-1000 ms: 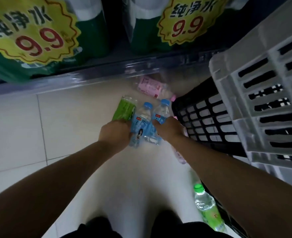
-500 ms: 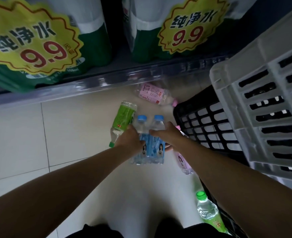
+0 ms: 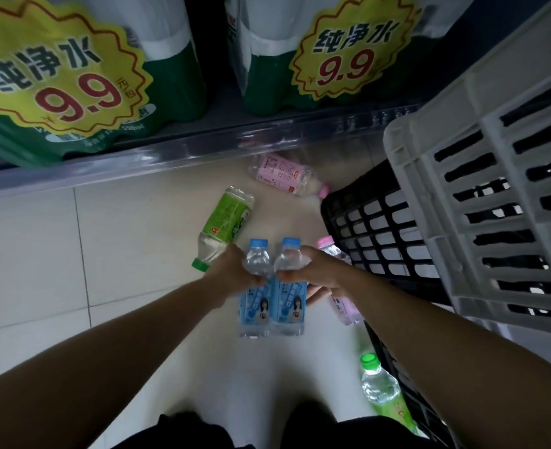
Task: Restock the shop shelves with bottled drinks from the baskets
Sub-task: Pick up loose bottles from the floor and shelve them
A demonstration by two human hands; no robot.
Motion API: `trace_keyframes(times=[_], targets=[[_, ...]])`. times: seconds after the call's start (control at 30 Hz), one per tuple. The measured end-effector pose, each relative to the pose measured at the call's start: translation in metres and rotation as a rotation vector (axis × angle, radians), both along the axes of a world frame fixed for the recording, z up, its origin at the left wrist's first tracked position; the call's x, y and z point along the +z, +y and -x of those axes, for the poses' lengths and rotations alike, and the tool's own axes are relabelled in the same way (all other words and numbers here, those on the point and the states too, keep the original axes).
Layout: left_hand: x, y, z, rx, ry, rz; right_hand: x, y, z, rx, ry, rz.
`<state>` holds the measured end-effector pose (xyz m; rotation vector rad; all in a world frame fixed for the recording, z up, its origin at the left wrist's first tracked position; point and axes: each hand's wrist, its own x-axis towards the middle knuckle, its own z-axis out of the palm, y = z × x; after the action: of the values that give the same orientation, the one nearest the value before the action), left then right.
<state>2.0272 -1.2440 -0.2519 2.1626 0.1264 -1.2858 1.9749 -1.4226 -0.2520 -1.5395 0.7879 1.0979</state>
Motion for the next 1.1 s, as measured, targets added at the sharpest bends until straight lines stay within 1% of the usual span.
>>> trace_keyframes(times=[0.1,0.17,0.23,0.37,0.5,0.63,0.73,0.93,1.1], targets=[[0.027,0.008,-0.004,-0.002,0.039,0.098,0.027,0.003,0.006,-0.057,-0.031,-0.003],[0.053,0.015,-0.003,-0.022,0.025,0.107,0.051,0.011,0.013,-0.114,-0.067,0.013],[0.083,0.024,0.001,-0.038,-0.036,0.09,0.078,0.024,0.022,-0.187,-0.112,0.04],[0.154,0.045,0.011,-0.099,-0.192,0.06,0.137,0.051,0.042,-0.293,-0.275,0.132],[0.231,0.064,0.017,-0.094,-0.255,0.061,0.206,0.07,0.045,-0.229,-0.418,0.237],[0.314,0.076,0.019,-0.045,-0.296,0.092,0.288,0.08,0.033,-0.169,-0.493,0.284],[0.38,0.082,0.016,-0.035,-0.376,0.096,0.352,0.082,0.022,-0.154,-0.573,0.303],[0.508,0.087,-0.001,-0.025,-0.487,0.155,0.482,0.079,-0.008,-0.034,-0.679,0.361],[0.606,0.09,-0.013,-0.048,-0.596,0.13,0.589,0.075,-0.028,0.065,-0.814,0.407]])
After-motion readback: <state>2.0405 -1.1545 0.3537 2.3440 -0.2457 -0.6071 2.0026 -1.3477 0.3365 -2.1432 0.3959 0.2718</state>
